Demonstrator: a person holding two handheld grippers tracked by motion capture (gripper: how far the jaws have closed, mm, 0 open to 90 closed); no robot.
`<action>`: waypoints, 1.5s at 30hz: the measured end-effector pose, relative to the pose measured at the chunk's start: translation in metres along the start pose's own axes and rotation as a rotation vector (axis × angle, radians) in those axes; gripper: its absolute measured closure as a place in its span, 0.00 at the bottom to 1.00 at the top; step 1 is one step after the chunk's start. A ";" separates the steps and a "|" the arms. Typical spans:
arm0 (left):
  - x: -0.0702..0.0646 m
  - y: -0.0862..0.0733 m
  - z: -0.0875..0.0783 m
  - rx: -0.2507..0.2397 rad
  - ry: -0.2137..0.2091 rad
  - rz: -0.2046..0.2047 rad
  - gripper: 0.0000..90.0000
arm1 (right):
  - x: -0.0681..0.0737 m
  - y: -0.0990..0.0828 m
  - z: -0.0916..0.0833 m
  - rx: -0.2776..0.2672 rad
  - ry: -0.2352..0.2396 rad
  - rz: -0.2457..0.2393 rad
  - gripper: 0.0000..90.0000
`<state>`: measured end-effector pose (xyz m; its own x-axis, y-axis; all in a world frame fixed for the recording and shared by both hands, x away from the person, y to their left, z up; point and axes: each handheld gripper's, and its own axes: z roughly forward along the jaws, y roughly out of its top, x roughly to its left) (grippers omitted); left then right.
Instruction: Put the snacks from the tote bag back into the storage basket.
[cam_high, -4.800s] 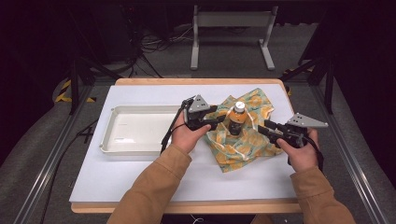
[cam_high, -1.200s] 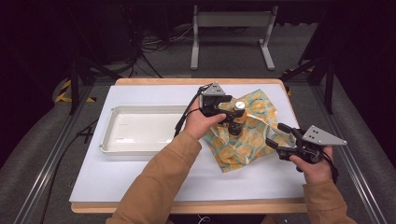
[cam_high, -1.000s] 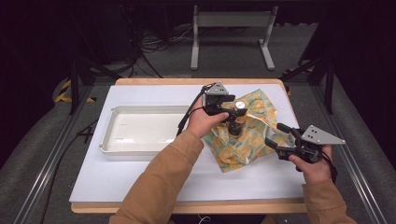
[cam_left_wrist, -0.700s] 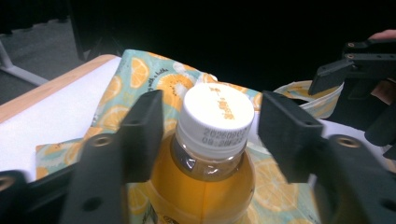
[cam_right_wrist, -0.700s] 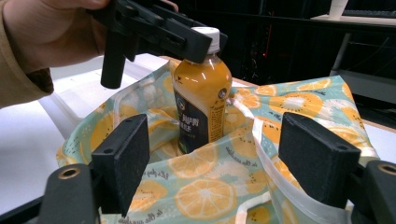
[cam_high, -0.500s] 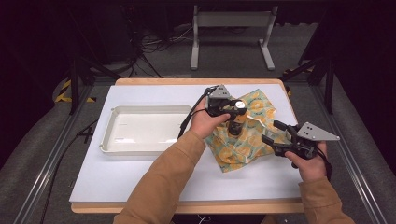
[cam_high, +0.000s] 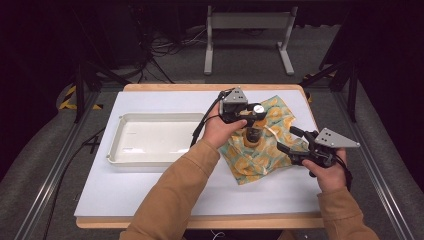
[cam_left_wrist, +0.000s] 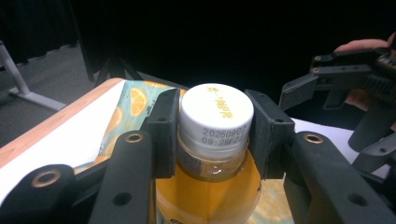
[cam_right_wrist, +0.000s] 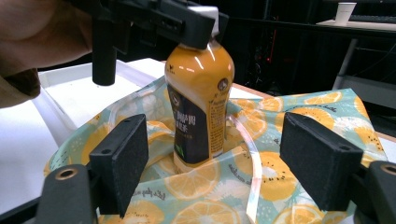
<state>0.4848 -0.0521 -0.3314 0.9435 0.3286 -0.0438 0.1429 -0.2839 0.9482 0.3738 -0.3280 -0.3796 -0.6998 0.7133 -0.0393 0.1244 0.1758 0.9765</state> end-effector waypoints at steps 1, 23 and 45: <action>0.000 0.002 -0.001 -0.003 0.001 0.000 0.65 | 0.000 0.001 0.000 -0.001 0.000 -0.003 0.27; -0.018 0.050 -0.036 -0.054 -0.069 -0.006 0.65 | 0.003 0.006 -0.008 0.005 0.006 0.004 0.27; -0.023 0.058 -0.089 -0.067 -0.053 0.015 0.65 | 0.004 0.011 -0.013 -0.004 0.019 0.014 0.27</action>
<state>0.4445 0.0038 -0.2479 0.9601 0.2763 -0.0442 0.1098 -0.2270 0.9677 0.3632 -0.3316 -0.3668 -0.7114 0.7025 -0.0211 0.1315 0.1626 0.9779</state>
